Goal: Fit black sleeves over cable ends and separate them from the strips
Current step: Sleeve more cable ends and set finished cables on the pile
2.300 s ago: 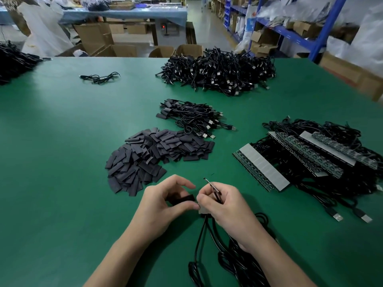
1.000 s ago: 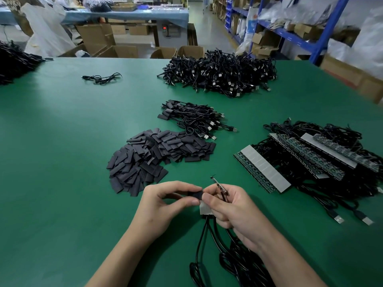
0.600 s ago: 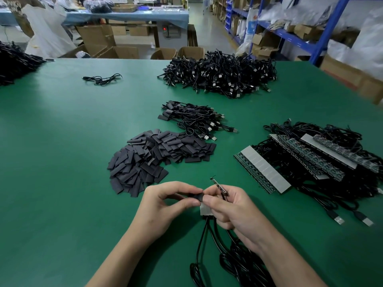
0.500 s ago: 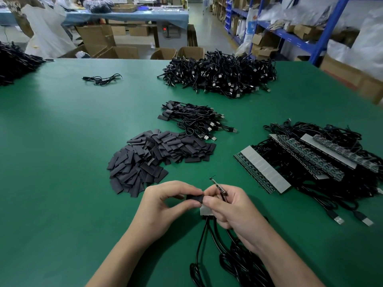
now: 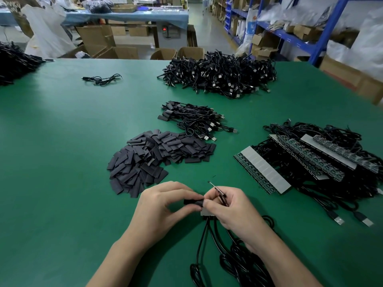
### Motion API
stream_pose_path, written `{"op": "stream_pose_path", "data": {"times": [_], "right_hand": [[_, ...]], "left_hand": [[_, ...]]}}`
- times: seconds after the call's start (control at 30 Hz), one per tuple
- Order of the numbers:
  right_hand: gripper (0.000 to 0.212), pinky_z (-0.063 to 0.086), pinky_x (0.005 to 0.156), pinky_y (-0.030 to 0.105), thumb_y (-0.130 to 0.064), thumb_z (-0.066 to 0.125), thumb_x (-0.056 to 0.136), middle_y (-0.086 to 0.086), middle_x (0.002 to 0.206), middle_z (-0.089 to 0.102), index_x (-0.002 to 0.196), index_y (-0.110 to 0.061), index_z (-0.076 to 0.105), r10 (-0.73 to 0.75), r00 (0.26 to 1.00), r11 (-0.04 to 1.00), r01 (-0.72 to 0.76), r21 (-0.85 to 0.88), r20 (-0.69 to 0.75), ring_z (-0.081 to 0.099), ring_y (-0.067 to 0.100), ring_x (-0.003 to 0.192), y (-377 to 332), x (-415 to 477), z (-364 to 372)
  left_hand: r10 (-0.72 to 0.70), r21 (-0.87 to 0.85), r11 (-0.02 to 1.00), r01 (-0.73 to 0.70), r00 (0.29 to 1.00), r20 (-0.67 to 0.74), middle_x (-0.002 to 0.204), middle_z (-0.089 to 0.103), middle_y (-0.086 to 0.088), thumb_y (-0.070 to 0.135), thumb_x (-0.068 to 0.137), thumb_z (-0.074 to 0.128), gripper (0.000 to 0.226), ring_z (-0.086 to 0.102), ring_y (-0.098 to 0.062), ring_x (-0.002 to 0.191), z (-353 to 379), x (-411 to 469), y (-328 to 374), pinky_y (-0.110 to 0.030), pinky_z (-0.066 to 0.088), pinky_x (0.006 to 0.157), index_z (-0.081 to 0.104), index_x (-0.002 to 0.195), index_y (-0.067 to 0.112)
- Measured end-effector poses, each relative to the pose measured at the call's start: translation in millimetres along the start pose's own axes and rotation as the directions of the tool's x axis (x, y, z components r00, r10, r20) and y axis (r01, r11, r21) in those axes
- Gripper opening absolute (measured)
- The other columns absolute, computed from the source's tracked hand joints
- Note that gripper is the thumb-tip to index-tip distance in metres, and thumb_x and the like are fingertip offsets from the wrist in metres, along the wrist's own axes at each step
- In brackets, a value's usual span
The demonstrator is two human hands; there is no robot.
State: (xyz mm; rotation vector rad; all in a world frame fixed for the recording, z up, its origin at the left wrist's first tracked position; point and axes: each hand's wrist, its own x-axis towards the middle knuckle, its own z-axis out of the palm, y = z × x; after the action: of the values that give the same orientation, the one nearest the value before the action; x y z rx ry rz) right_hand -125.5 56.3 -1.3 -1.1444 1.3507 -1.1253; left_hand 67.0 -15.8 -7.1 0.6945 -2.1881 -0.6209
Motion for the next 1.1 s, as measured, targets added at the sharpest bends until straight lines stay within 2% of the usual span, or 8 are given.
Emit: {"op": "stream_pose_path", "data": {"times": [0.2,0.37,0.43,0.6,0.77,0.83,0.93,1.1], "right_hand": [[0.015,0.035,0.044,0.007,-0.011,0.066,0.096,-0.014,0.053,0.052,0.082,-0.014,0.072,0.038,0.998,0.999,-0.037,-0.02,0.043,0.044,-0.003,0.043,-1.8,-1.0,-2.3],[0.018,0.037,0.045,0.008,-0.009,0.065,0.096,-0.015,0.05,0.05,0.079,-0.015,0.068,0.048,0.998,0.999,-0.047,-0.027,0.038,0.044,-0.003,0.042,-3.2,-1.3,-2.7],[0.021,0.034,0.045,0.011,-0.014,0.065,0.096,-0.015,0.053,0.046,0.076,-0.019,0.067,0.046,0.998,0.998,-0.045,-0.034,0.034,0.038,-0.001,0.044,-3.7,-1.7,-2.6],[0.019,0.024,0.045,0.02,-0.039,0.058,0.091,-0.009,0.062,0.035,0.088,-0.021,0.055,0.041,0.999,0.997,-0.04,0.072,-0.01,0.026,0.009,0.053,-3.0,0.0,-3.3],[0.02,0.025,0.048,0.021,-0.039,0.051,0.094,-0.004,0.067,0.038,0.084,-0.022,0.055,-0.019,1.0,0.995,0.018,0.096,0.009,0.029,0.01,0.055,0.0,1.4,-2.5],[0.021,0.03,0.049,0.022,-0.043,0.054,0.093,-0.007,0.066,0.041,0.085,-0.025,0.06,-0.055,0.998,0.998,0.054,0.018,0.015,0.033,0.008,0.055,-0.4,0.4,-2.4],[0.023,0.04,0.06,0.016,-0.048,0.054,0.095,-0.017,0.068,0.057,0.093,-0.03,0.068,-0.157,0.987,0.966,0.149,-0.212,-0.022,0.048,0.002,0.062,-1.0,-2.2,-1.9],[0.02,0.047,0.075,0.015,-0.036,0.055,0.098,-0.012,0.092,0.067,0.105,-0.031,0.074,-0.229,0.97,0.926,0.191,-0.325,-0.081,0.065,0.008,0.089,-3.8,-3.0,-1.2]], "left_hand": [[0.021,0.002,1.0,-0.021,1.0,-0.001,0.098,0.074,0.018,0.039,0.089,0.077,0.018,0.07,-0.002,0.09,0.4,-1.0,-0.8,-0.031,0.059,0.075,0.082,0.1,0.026],[0.033,0.025,0.999,-0.033,0.999,-0.011,0.092,0.074,0.018,0.041,0.09,0.076,0.018,0.07,0.0,0.083,0.6,-0.6,1.5,-0.03,0.058,0.07,0.083,0.096,0.025],[0.026,0.02,0.999,-0.025,0.999,-0.024,0.09,0.074,0.017,0.04,0.09,0.075,0.019,0.07,-0.001,0.081,1.1,-0.4,2.4,-0.03,0.058,0.069,0.083,0.094,0.023],[-0.058,-0.022,0.998,0.055,0.986,-0.156,0.084,0.073,0.019,0.032,0.086,0.077,0.013,0.07,-0.002,0.077,-1.2,0.7,2.7,-0.023,0.056,0.071,0.081,0.086,0.02],[-0.135,-0.074,0.99,0.123,0.971,-0.196,0.082,0.072,0.019,0.024,0.086,0.078,0.006,0.068,-0.005,0.074,-2.5,0.9,-0.4,-0.014,0.05,0.071,0.079,0.084,0.019],[-0.147,-0.095,0.987,0.13,0.97,-0.192,0.083,0.072,0.018,0.024,0.084,0.079,0.003,0.069,-0.006,0.074,-2.4,0.8,-1.1,-0.014,0.051,0.071,0.079,0.084,0.021],[-0.139,-0.135,0.984,0.116,0.975,-0.175,0.088,0.074,0.017,0.028,0.085,0.079,0.007,0.07,-0.008,0.08,-1.4,1.0,-1.7,-0.016,0.051,0.073,0.079,0.089,0.022],[-0.132,-0.142,0.984,0.108,0.975,-0.177,0.096,0.074,0.018,0.026,0.084,0.078,0.014,0.071,-0.008,0.089,0.7,1.2,-4.5,-0.015,0.051,0.076,0.078,0.098,0.023]]}}
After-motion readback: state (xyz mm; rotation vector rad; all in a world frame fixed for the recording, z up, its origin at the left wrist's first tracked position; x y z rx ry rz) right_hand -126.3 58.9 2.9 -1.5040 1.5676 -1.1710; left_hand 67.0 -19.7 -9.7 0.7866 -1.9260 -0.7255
